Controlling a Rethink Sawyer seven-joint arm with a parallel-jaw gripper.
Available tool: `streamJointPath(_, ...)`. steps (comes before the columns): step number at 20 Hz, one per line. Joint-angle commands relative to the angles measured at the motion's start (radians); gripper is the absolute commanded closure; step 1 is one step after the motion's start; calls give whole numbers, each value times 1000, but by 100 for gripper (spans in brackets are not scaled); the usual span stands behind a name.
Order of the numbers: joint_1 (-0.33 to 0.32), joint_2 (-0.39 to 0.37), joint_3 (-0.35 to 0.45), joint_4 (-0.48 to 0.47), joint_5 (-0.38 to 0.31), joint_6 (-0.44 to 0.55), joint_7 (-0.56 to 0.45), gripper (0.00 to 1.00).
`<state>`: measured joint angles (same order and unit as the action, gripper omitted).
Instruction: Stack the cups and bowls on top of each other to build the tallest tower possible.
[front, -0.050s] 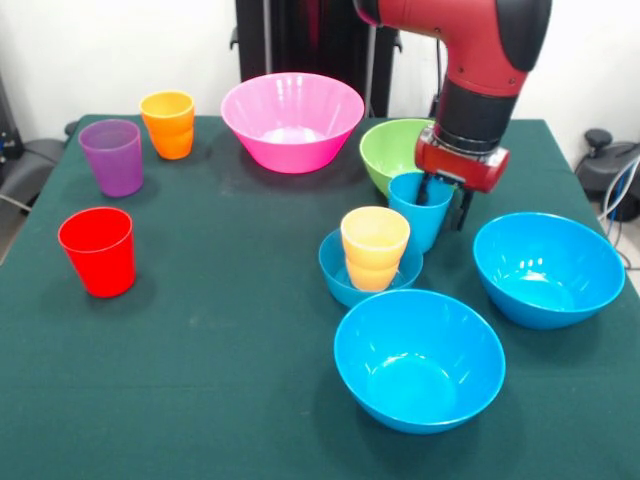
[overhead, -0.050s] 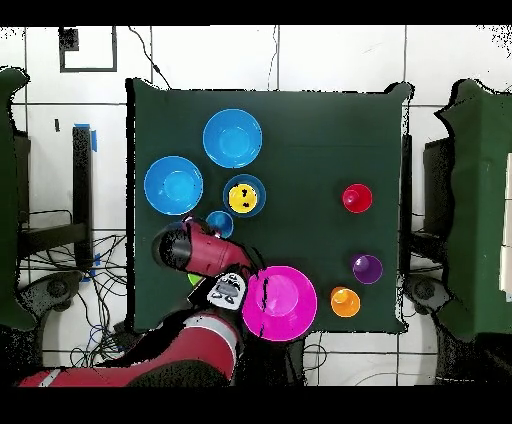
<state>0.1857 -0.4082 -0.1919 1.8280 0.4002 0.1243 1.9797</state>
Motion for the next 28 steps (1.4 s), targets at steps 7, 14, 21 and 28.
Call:
streamJointPath(7, 74, 39, -25, -134, 23, 220, 180, 100)
streamJointPath(14, 67, 19, -9, -109, 21, 219, 180, 100)
streamJointPath(21, 79, -11, -6, -106, 23, 274, 188, 100)
streamJointPath(28, 14, -64, 80, -86, 58, 407, 194, 100)
